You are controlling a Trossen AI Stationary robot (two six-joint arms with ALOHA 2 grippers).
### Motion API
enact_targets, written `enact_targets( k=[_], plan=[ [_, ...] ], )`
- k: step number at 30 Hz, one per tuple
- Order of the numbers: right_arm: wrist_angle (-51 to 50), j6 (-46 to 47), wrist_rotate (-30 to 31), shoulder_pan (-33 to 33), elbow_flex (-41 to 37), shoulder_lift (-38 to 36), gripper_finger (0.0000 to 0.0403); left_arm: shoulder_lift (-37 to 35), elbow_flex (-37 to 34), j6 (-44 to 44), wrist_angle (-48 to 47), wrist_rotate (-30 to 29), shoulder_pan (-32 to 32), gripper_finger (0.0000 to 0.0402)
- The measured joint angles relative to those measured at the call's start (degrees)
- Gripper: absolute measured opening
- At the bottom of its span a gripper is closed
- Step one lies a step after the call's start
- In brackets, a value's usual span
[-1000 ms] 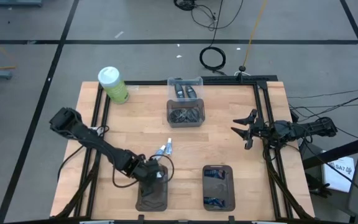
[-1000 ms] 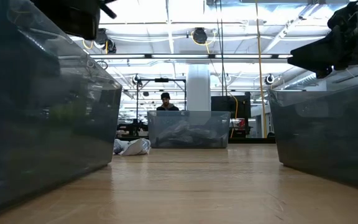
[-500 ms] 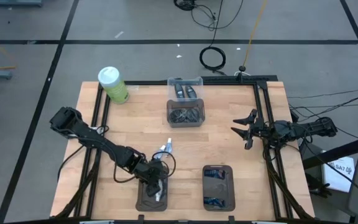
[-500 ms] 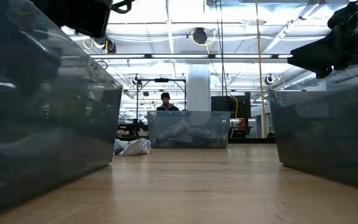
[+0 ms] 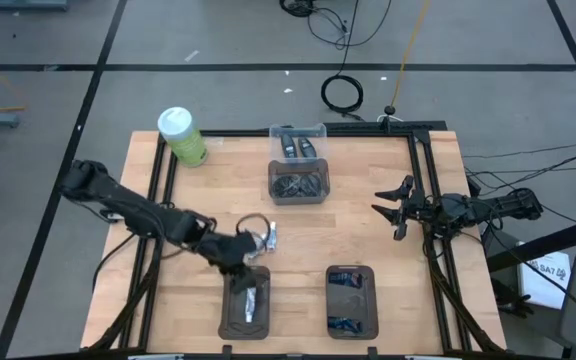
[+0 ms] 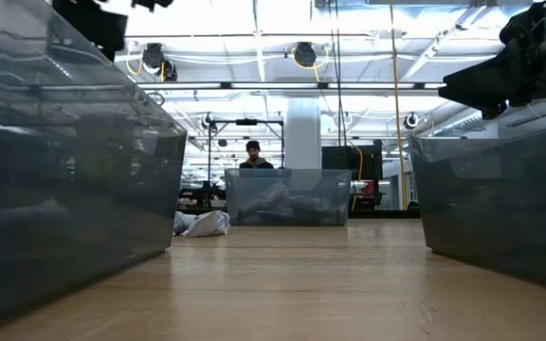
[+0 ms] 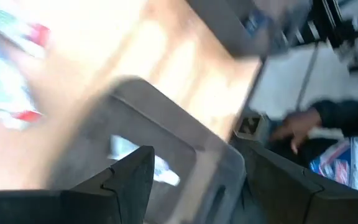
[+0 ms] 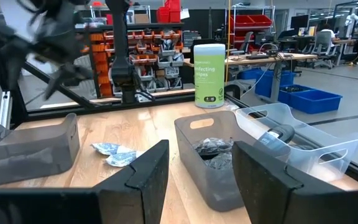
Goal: Pick & Place Travel size toiletries
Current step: Put the right white toothpaste into the left black bin
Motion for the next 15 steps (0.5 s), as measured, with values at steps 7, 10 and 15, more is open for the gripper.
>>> enact_targets(
  k=[7, 10, 15],
  plan=[
    [0.0, 0.0, 0.0, 0.0, 0.0, 0.0, 0.0164, -2.1, 0.0, 7.5, -3.2, -5.8, 8.7, 0.0246],
    [0.0, 0.0, 0.0, 0.0, 0.0, 0.0, 0.0164, -1.3, 0.0, 7.9, -3.5, -7.1, 12.5, 0.0246],
    [0.0, 0.0, 0.0, 0.0, 0.0, 0.0, 0.0164, 2.1, 0.0, 11.2, -1.7, -7.9, 16.3, 0.0246]
  ],
)
